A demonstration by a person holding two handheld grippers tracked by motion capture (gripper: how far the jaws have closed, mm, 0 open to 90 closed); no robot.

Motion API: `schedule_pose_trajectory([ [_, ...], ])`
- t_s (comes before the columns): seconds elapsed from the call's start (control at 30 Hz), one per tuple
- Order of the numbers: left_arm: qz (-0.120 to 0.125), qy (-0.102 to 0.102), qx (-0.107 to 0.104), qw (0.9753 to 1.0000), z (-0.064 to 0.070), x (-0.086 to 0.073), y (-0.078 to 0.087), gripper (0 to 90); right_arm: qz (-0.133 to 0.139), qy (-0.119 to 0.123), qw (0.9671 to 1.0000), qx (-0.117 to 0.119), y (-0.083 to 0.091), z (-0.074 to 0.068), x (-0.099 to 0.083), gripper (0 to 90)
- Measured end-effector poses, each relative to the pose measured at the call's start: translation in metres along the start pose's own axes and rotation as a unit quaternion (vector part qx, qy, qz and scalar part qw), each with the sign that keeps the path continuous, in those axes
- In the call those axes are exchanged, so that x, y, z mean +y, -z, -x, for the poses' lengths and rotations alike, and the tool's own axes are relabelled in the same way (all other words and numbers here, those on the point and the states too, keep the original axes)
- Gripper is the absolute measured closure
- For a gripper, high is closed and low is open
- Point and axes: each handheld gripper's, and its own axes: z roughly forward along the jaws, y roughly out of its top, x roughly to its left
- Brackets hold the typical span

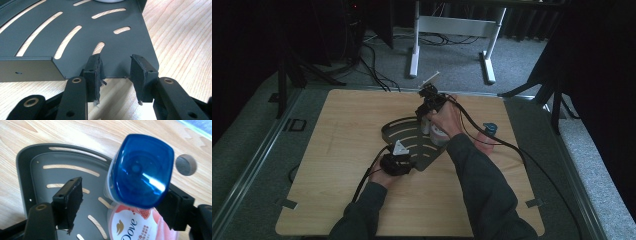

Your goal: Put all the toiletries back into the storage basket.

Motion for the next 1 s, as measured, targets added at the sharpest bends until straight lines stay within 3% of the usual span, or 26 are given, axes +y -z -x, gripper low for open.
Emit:
schedule_pose_trajectory([
  [0.2, 0.003, 0.001, 0.0, 1.0, 0.0, 0.0, 0.0, 60.3, 0.007, 0.03, 0.9994, -0.015, 0.006, -0.005, -0.01, 22.1],
  [0.6, 0.004, 0.001, 0.0, 1.0, 0.0, 0.0, -0.001, 60.3, 0.014, 0.067, 0.9973, -0.029, 0.018, -0.007, -0.024, 16.9],
  [1.0, 0.004, 0.002, 0.0, 1.0, 0.0, 0.0, -0.001, 60.3, 0.019, 0.051, 0.9978, -0.039, 0.026, 0.011, -0.045, 23.3],
])
